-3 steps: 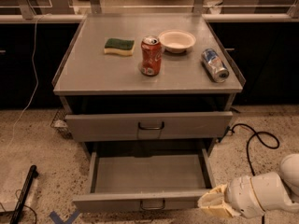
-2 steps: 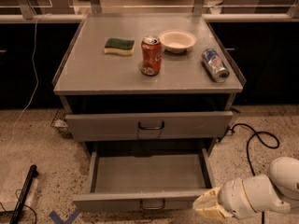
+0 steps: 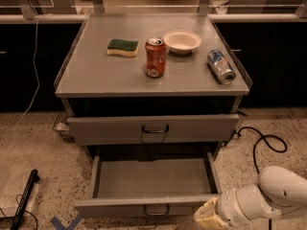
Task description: Close middle drawer
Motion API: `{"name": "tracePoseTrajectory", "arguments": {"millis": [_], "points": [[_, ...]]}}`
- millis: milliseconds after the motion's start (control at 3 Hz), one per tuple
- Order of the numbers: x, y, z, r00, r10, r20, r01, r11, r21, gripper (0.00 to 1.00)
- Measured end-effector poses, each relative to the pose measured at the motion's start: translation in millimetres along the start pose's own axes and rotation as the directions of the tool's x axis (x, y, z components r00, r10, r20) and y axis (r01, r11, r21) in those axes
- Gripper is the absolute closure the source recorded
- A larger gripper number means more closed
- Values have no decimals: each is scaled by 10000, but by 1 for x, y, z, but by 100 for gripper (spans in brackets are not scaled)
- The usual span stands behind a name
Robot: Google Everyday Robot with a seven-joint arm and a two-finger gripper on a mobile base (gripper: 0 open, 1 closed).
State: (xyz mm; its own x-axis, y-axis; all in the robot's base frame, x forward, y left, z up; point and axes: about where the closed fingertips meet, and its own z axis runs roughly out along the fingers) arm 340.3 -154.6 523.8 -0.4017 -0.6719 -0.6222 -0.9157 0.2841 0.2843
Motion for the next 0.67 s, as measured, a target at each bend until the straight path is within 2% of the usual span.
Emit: {"name": "tracePoseTrajectory", "arguments": {"millis": [333, 667], "points": [[-4, -9, -3, 9972, -702, -262, 718, 9949, 704, 100], [-8, -16, -9, 9939, -1014, -434, 1067, 9837, 1449, 100]]}}
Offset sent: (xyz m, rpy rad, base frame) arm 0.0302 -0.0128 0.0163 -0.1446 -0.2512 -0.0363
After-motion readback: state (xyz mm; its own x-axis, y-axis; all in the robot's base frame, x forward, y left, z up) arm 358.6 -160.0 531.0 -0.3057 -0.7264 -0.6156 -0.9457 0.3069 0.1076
